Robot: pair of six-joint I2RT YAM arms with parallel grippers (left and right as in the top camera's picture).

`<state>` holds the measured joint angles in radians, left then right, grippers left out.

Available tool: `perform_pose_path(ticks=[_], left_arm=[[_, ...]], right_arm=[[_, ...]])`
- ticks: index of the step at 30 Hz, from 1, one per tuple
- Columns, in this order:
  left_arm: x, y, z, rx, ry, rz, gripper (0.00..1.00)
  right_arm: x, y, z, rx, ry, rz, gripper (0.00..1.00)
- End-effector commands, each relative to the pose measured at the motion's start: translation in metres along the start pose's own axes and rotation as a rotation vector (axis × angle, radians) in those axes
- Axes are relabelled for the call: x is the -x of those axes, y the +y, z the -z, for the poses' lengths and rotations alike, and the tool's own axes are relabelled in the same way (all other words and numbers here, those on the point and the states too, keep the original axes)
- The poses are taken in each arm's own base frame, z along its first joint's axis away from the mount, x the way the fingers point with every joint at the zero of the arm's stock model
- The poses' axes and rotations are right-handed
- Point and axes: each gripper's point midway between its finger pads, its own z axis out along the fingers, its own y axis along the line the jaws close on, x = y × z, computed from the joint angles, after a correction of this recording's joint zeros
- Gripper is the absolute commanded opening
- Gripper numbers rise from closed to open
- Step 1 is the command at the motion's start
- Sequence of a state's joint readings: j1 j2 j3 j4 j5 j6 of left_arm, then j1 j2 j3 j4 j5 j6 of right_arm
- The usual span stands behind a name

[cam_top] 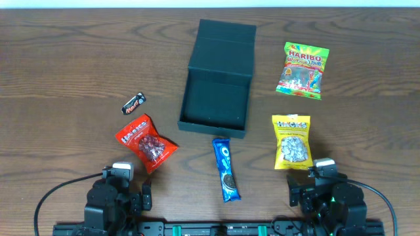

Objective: Pack container

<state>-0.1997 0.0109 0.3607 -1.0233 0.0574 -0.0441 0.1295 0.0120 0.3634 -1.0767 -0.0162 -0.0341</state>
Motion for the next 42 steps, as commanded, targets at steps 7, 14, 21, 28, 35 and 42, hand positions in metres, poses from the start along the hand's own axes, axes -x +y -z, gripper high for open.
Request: perform_pose_path(ticks=[7, 14, 21, 28, 35, 42], left_arm=[[-0.012, 0.0, -0.006, -0.007, 0.04, -0.012, 0.95], [-0.012, 0.0, -0.006, -0.004, 0.039, -0.013, 0.95], [-0.011, 0.01, -0.006, 0.056, 0.032, -0.021, 0.95], [0.021, -0.015, -0.005, -0.088, -0.092, 0.029, 0.95], [0.034, -0.035, -0.001, -0.202, -0.139, 0.043, 0.95], [0.082, -0.036, 0.032, -0.211, -0.292, 0.117, 0.95]], right_arm=[[-0.002, 0.001, -0.001, 0.006, 0.004, 0.001, 0.99], [-0.002, 0.001, -0.001, 0.006, 0.004, 0.001, 0.99], [-0.002, 0.001, -0.001, 0.006, 0.004, 0.001, 0.99], [-0.002, 0.001, -0.001, 0.006, 0.004, 0.001, 0.99], [-0.002, 0.001, -0.001, 0.006, 0.004, 0.001, 0.99], [-0.002, 0.001, -0.001, 0.006, 0.004, 0.001, 0.99]])
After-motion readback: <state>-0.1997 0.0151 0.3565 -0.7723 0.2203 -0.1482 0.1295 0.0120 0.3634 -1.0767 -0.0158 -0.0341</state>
